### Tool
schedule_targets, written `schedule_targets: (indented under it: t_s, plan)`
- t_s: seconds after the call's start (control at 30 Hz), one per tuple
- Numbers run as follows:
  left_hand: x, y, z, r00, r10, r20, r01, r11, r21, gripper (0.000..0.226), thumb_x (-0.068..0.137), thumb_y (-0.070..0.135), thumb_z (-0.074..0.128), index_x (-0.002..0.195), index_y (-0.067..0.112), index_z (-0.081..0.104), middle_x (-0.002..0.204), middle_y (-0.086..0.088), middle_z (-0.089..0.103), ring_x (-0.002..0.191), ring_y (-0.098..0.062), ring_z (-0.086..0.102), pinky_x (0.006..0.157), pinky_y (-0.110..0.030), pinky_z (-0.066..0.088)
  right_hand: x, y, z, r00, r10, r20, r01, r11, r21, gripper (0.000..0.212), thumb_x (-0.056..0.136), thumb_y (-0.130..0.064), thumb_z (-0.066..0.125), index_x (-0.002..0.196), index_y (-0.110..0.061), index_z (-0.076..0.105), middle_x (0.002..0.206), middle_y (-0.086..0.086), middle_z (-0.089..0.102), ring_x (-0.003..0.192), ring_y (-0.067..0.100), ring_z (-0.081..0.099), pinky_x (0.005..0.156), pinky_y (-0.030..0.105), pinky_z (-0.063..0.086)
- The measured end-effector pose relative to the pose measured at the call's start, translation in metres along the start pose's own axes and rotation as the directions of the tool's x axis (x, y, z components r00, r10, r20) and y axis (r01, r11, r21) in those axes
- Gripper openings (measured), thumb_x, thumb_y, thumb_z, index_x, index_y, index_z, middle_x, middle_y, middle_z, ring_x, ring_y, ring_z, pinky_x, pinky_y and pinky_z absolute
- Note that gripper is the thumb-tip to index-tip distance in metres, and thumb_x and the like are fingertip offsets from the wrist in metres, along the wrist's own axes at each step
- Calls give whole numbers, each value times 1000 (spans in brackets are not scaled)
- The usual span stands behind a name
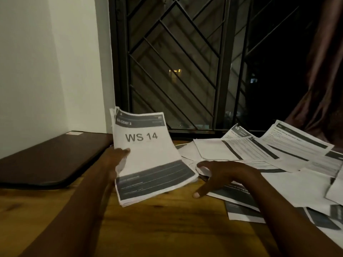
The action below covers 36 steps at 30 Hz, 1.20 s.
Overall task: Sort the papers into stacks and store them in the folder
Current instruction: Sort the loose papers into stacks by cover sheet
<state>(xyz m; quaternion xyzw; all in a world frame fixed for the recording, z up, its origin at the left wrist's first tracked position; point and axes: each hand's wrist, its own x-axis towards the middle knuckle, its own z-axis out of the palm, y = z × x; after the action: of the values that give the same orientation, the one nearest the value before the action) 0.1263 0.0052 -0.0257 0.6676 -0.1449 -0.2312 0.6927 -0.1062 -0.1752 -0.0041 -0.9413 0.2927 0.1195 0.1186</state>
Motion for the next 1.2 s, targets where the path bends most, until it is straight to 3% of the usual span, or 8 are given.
schedule_targets:
  t_s: [0.17,0.33,0.5,0.63,0.77,0.87,1.03,1.2]
  plan:
    - [11,-19,-6,998,-36,49,35,999,18,38,94,9,61,131,3,53,125,-24,62,111,-44,60,101,-59,43,0,5,-7,1000,22,12,-20,994,-104,98,66,-58,77,146,-34,26,155,0,23,138,28,31,108,42,35]
    - [10,-19,-11,991,-54,122,51,998,27,37,94,3,57,130,6,55,122,-22,65,111,-44,61,98,-59,45,-4,8,-9,999,40,-12,-40,997,-66,64,72,-35,79,125,-28,46,124,1,51,108,20,50,78,25,46]
    - [3,-18,-12,974,-37,223,57,995,-86,34,94,1,48,125,9,57,116,-20,68,97,-38,66,75,-47,57,-10,15,-13,970,94,-226,-72,992,105,59,75,-26,77,122,-25,41,119,2,52,88,14,54,57,19,42]
    - [-6,-14,-8,950,-15,313,68,985,-160,32,95,14,56,126,10,59,120,-20,67,105,-40,67,81,-53,57,-15,17,-21,913,148,-379,-17,944,329,30,81,-4,67,101,-23,55,95,-4,48,69,7,52,47,15,43]
    - [-10,-11,-6,941,3,338,54,986,-158,33,91,1,56,123,7,61,116,-22,69,101,-40,68,83,-53,56,-11,-1,-30,811,118,-573,173,887,427,20,85,-8,64,90,-26,58,83,-14,49,74,4,50,73,25,49]
    - [-16,-11,1,919,-9,393,67,989,-132,34,89,-13,46,114,4,61,111,-27,69,86,-39,72,73,-51,59,1,-31,-39,730,132,-670,332,789,517,18,86,-8,61,94,-24,58,90,-9,55,86,10,52,75,27,42]
    - [-15,-14,11,933,-34,357,87,987,-134,30,94,-9,45,117,5,59,96,-21,74,75,-35,73,66,-49,59,26,-96,-41,889,-2,-458,352,644,680,13,92,-6,51,95,-15,59,81,0,55,69,12,52,60,23,47]
    - [-21,-10,17,940,25,341,70,962,-265,23,99,24,53,109,6,64,78,-19,74,63,-30,72,58,-40,61,46,-137,-20,940,-118,-321,342,347,873,13,95,0,46,96,-8,56,94,13,62,79,22,63,82,40,56]
